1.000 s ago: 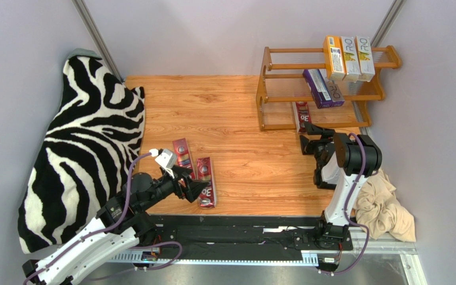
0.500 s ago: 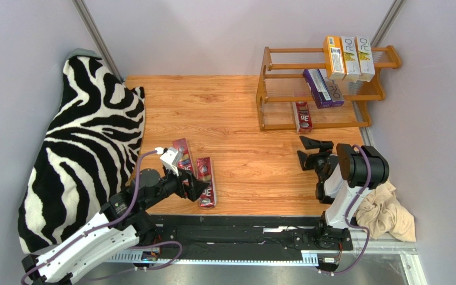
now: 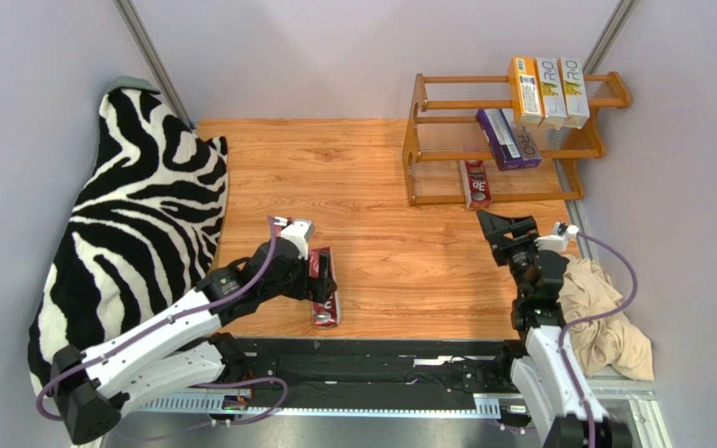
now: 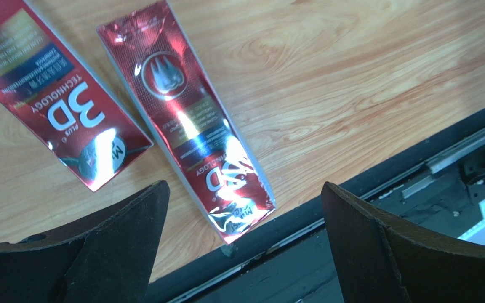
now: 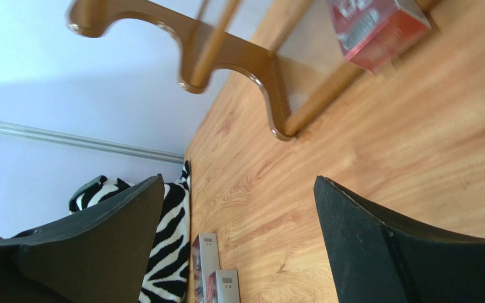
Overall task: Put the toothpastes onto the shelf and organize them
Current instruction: Pick up the toothpaste from the center of the board.
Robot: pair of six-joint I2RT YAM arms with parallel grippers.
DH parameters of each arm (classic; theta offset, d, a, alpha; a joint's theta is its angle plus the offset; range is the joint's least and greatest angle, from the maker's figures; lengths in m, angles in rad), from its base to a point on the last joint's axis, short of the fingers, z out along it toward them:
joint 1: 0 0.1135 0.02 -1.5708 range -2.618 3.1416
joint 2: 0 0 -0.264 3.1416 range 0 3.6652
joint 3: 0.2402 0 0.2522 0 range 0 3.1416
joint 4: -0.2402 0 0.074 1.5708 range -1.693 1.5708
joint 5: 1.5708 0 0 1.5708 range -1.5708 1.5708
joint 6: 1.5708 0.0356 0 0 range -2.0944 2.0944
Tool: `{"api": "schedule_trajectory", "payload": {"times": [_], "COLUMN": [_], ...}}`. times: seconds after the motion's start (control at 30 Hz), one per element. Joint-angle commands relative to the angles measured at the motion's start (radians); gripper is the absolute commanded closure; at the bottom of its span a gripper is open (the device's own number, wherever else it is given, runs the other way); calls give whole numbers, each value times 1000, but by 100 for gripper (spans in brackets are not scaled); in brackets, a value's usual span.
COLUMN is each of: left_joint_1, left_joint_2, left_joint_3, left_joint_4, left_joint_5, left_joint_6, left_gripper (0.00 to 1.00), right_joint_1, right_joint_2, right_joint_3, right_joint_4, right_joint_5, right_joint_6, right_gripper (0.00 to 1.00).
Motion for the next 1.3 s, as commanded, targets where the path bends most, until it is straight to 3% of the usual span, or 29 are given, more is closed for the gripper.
{"api": "schedule_trajectory", "payload": {"times": [0.0,0.13,0.23,0.43,0.87,1.27], "left_joint_1": [6,6,6,6,1,-2], "left_joint_2": [110,178,216,313,480,602], "left_joint_3": [60,68,59,60,28,51], "left_joint_4": [-52,-63,-49,-25,82,87], "left_joint_5": [-13,-7,15,52,101,59], "left_joint_6": [-45,-65,-69,-86,-135,-134], "left_gripper": [1,1,1,1,3,16], "right_joint_1": [10,11,11,11,11,11], "right_joint_2": [-259,-357,-424,-547,-584,-616], "right_joint_3": [111,147,124,78,64,50], "right_joint_4": [-506,-701,-758,-812,-834,-860], "right_joint_5": [95,92,86,69,32,28], "right_joint_6": [-196,-253,-267,-253,-259,-259], "right_gripper": [5,5,5,6,6,6]}}
